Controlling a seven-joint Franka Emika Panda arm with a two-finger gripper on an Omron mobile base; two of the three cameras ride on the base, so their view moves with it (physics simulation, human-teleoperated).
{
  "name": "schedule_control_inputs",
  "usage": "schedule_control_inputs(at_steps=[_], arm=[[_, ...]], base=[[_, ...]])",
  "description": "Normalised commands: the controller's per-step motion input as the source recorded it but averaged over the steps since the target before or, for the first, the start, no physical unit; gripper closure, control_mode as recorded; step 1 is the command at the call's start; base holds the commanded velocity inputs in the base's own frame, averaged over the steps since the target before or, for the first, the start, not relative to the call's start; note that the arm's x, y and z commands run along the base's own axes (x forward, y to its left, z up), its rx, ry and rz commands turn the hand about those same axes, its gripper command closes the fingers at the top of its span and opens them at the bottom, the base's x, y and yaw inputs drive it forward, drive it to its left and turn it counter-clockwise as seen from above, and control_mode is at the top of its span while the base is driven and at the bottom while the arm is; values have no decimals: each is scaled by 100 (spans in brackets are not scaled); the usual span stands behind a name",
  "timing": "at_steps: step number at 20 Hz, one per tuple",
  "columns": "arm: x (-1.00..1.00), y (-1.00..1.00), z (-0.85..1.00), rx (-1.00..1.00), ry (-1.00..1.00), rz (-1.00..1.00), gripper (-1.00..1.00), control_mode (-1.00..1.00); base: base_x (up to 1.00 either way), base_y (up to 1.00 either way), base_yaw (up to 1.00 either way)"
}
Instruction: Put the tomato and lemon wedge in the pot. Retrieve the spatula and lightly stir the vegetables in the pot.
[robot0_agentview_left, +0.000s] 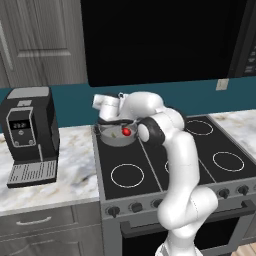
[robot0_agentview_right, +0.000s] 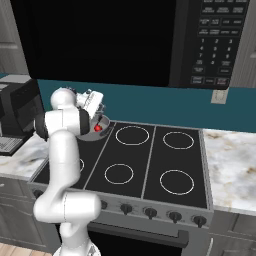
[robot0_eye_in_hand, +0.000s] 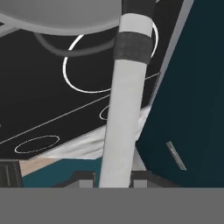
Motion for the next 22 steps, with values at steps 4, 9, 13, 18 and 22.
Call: schedule_control_inputs(at_steps=[4,9,13,18,22], arm=[[-2,-17,0,0,0,2,100,-100],[-37,0,0,0,0,3,100,-100],[-41,7,0,0,0,6,100,-100],[-65,1,3,0,0,9,100,-100],[-49,26,5,0,0,12,100,-100]], base=[[0,0,0],[0,0,0],[0,0,0],[0,0,0],[0,0,0]])
